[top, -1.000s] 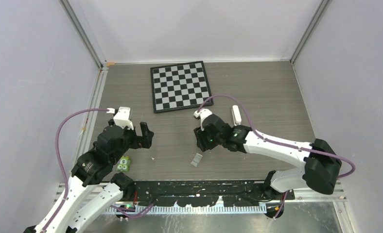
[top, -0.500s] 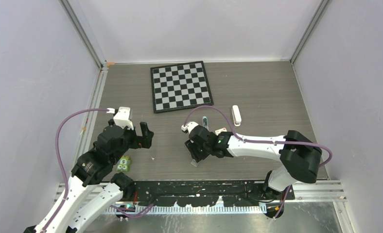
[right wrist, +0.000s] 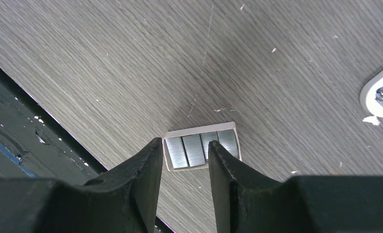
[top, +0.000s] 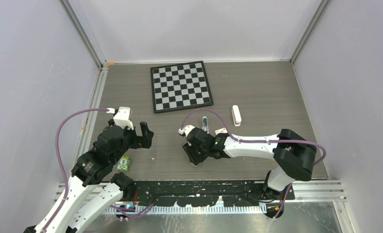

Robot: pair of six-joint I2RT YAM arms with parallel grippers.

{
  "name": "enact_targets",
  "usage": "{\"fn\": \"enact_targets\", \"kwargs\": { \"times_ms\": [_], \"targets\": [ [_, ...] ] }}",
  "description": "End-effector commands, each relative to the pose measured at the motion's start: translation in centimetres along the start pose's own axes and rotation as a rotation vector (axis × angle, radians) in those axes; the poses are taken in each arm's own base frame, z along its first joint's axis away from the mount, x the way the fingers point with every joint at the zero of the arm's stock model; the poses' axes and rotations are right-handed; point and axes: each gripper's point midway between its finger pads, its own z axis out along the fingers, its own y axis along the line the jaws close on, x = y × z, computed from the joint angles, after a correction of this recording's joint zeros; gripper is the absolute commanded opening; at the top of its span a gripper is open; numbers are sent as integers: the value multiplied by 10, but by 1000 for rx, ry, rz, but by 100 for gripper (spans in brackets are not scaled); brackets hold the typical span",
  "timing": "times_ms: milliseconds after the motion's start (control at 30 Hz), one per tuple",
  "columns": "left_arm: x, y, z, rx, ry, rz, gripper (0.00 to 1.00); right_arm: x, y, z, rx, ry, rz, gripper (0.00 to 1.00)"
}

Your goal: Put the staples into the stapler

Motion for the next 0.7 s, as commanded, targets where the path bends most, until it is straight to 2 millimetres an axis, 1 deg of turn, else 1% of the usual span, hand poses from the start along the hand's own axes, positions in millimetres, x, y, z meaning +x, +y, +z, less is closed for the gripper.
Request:
{"fn": "enact_targets", "kwargs": {
  "times_ms": [0, 100, 333, 533, 667],
  "targets": [
    [-7, -3, 2, 12, -27, 14, 100, -22, 18, 0, -48, -60, -4, 45],
    [-6, -3, 2, 14, -24, 14, 100, -20, 21, 0, -52, -55, -8, 45],
    [-5, -4, 3, 19, -16, 16, 100, -15, 20, 2, -40, -41, -9, 47],
    [-4, -5, 3, 24, -10, 16, 100, -14, 17, 3, -19, -51, -15, 52],
    [-5, -6, 3, 25, -13, 15, 100, -11, 15, 7, -9, -39, -24, 54]
  ]
}}
